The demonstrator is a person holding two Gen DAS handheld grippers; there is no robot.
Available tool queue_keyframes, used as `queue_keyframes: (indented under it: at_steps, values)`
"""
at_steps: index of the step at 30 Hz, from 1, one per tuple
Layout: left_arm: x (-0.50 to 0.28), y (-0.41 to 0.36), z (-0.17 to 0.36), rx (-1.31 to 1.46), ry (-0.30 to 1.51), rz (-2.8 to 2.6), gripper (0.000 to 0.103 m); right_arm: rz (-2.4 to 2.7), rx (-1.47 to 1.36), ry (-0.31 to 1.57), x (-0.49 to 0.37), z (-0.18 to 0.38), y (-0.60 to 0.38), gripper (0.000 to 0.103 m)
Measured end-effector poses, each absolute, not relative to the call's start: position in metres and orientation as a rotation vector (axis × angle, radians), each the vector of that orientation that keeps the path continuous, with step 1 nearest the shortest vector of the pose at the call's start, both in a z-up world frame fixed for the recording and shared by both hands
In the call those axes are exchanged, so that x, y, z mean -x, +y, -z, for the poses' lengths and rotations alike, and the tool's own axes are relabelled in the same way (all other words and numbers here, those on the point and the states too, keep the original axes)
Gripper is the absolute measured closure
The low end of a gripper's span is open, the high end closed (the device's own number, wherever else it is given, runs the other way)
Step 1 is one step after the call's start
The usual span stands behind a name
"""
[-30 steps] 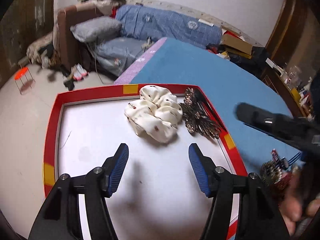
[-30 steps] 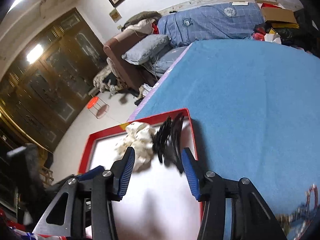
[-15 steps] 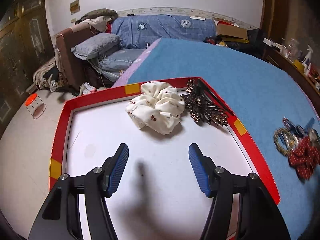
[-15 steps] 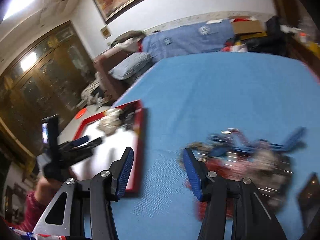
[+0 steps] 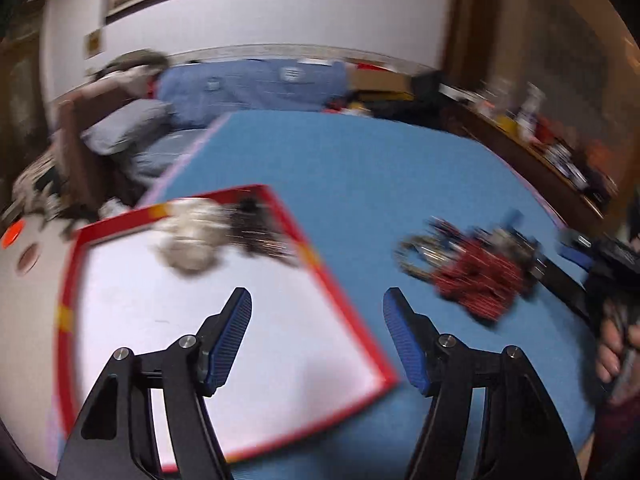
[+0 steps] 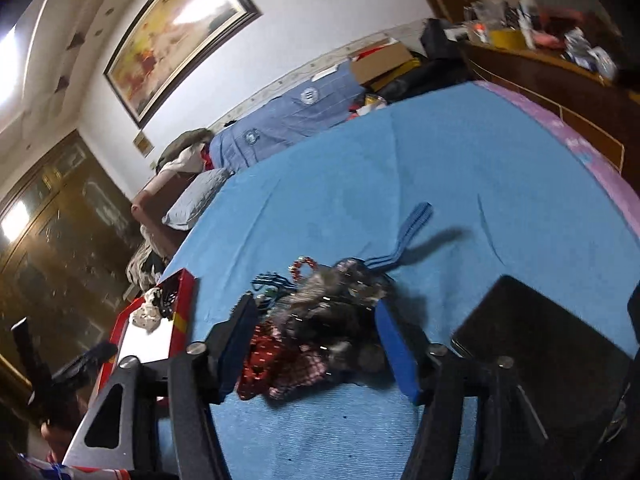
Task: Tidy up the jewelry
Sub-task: 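Grasp the red polka-dot scrunchie with the left tool while the right tool grasps the black sheer scrunchie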
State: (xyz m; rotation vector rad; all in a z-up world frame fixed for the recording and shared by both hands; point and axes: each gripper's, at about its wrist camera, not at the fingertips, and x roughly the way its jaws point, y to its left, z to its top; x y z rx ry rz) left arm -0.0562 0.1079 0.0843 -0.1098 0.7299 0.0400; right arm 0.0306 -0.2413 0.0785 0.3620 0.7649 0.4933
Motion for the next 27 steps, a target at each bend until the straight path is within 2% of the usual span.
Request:
queue_keyframes:
  at_steps: [3, 5, 10, 13, 15, 16, 17, 20, 24, 26, 27]
  values:
    - [0.048, 0.069, -0.076, 0.071, 0.759, 0.060, 0.034, -0.497, -0.367, 0.802, -0.034, -0.066, -0.244, 0.034]
    - [0.041, 0.053, -0.072, 0.067, 0.782, 0.101, 0.034, -0.487, -0.352, 0.834, -0.040, -0.060, -0.237, 0.024]
    - [0.021, 0.023, -0.065, 0.078, 0.819, 0.160, 0.027, -0.482, -0.320, 0.886, -0.063, -0.050, -0.221, 0.015]
    - [0.013, 0.015, -0.064, 0.075, 0.820, 0.166, 0.026, -0.495, -0.325, 0.923, -0.079, -0.039, -0.211, 0.015]
    - [0.005, 0.011, -0.063, 0.077, 0.820, 0.174, 0.023, -0.478, -0.298, 0.937, -0.083, -0.032, -0.206, 0.025]
    - [0.000, 0.007, -0.062, 0.078, 0.820, 0.179, 0.022, -0.473, -0.293, 0.941, -0.083, -0.030, -0.206, 0.049]
    - [-0.005, 0.003, -0.061, 0.076, 0.819, 0.183, 0.021, -0.479, -0.293, 0.945, -0.084, -0.028, -0.207, 0.068]
    - [-0.023, -0.012, -0.054, 0.062, 0.827, 0.190, 0.020, -0.475, -0.320, 0.864, -0.077, -0.038, -0.220, 0.075]
    - [-0.050, -0.028, -0.033, 0.053, 0.859, 0.205, 0.021, -0.463, -0.343, 0.749, -0.065, -0.056, -0.232, 0.076]
    - [-0.059, -0.032, -0.024, 0.048, 0.886, 0.208, 0.045, -0.478, -0.364, 0.744, -0.064, -0.058, -0.234, 0.076]
    - [-0.062, -0.033, -0.019, 0.054, 0.906, 0.222, 0.067, -0.487, -0.368, 0.752, -0.065, -0.058, -0.234, 0.076]
